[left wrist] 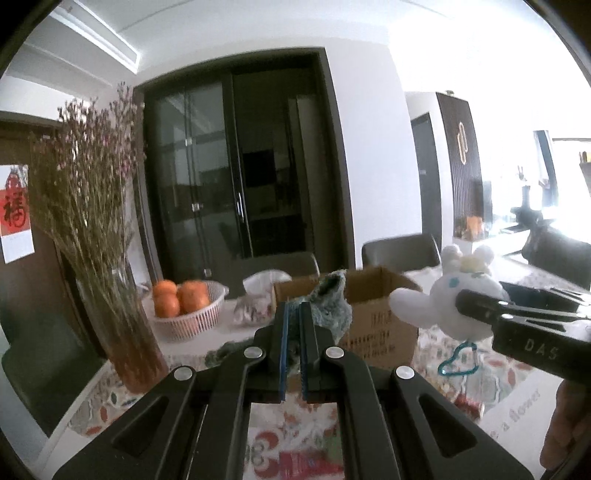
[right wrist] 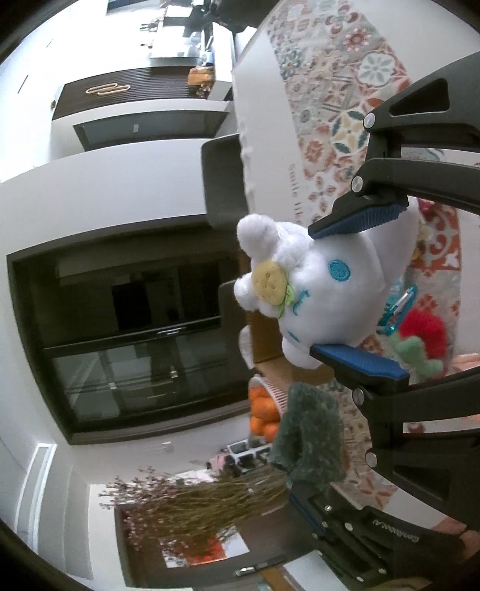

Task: Organize soft objects
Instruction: 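Lift the glove with the left tool while the right tool lifts the bunny toward the box, then lower glove and bunny into the cardboard box and open both tools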

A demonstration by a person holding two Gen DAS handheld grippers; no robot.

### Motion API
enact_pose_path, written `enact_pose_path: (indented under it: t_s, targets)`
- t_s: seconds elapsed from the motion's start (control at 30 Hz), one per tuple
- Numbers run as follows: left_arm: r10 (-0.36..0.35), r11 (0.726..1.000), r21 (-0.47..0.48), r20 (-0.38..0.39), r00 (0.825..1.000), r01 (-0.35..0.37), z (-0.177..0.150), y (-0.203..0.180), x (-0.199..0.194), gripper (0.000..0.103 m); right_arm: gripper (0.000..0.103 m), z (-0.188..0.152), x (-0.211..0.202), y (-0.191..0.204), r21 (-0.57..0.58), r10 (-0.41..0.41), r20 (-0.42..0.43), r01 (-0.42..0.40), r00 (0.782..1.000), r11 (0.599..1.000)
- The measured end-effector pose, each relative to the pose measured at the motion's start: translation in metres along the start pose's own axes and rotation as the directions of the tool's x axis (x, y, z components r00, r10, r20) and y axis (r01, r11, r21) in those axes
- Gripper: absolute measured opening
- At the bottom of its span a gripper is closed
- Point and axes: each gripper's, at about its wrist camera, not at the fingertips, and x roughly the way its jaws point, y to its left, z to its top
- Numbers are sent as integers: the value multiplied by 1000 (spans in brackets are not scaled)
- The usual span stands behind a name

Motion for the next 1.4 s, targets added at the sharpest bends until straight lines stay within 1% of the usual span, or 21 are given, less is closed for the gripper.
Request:
enact_pose_path:
  t_s: [0.2,0.47,0.67,0.93,1.13,1.3,1.4]
  targets:
    - [4,1000,-4,70,998,-3,26,2,4,7,58,21,9,-1,14,19,30,-19,999,1000]
    - [-11,1000,-9,108,994,12,47,5,22,7,58,53,30,-6,39,42,49,-44,998,998]
    - [-26,999,-17,130,991,28,61,3,49,7,58,72,58,-14,59,72,34,-74,997,995]
    - [-62,998,-13,134,989,64,77,0,102,7,58,100,102,-22,62,95,8,-95,995,994]
    - [-101,994,-23,98,990,104,78,-1,143,7,58,106,142,-23,70,127,-63,-122,990,990]
    - [-152,987,-50,21,988,153,70,2,179,7,58,101,178,-23,65,125,-143,-116,982,991]
    - [-190,979,-82,-35,981,187,63,4,199,7,58,94,199,-23,69,133,-207,-121,969,990]
